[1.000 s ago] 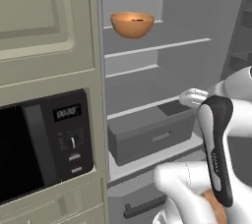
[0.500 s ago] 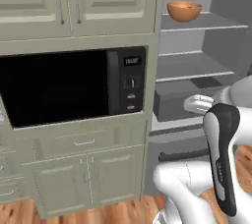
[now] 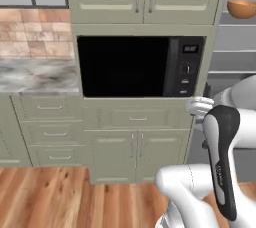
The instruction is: Place the bowl with the lemon and eggplant on the top shelf of the fridge. Place the bowl with the chicken drumsticks on the second highest shelf of the fridge.
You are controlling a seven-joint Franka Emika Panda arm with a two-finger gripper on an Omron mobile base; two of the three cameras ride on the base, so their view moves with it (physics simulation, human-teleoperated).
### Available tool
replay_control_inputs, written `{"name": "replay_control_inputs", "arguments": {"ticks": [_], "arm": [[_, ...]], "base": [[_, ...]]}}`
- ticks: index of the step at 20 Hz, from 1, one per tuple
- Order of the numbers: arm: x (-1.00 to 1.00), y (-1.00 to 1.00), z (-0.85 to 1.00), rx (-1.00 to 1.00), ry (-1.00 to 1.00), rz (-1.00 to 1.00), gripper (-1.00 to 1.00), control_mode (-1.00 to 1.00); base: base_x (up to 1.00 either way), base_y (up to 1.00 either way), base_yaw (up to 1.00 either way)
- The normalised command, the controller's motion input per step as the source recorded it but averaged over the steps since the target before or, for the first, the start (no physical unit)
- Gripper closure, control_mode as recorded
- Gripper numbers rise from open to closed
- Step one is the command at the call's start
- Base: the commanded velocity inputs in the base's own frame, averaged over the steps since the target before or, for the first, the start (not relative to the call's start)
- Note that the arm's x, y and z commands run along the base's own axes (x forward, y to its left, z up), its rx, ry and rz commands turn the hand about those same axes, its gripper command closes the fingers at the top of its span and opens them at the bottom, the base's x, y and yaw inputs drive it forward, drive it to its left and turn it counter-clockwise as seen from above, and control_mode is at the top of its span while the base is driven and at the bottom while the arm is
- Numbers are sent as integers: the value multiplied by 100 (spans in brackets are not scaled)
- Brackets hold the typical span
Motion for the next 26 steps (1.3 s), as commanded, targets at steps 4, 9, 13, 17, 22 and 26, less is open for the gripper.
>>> {"name": "replay_control_inputs", "arguments": {"ticks": [4, 9, 13, 17, 22, 26], "arm": [[0, 0, 0, 0, 0, 0, -100, 100], [0, 0, 0, 0, 0, 0, -100, 100], [0, 0, 0, 0, 0, 0, -100, 100], [0, 0, 0, 0, 0, 0, -100, 100], [0, 0, 0, 0, 0, 0, -100, 100], [0, 0, 0, 0, 0, 0, -100, 100]], "base": [[64, 100, 5], [100, 100, 0], [100, 100, 1], [100, 100, 12], [81, 100, 45], [58, 100, 16]]}}
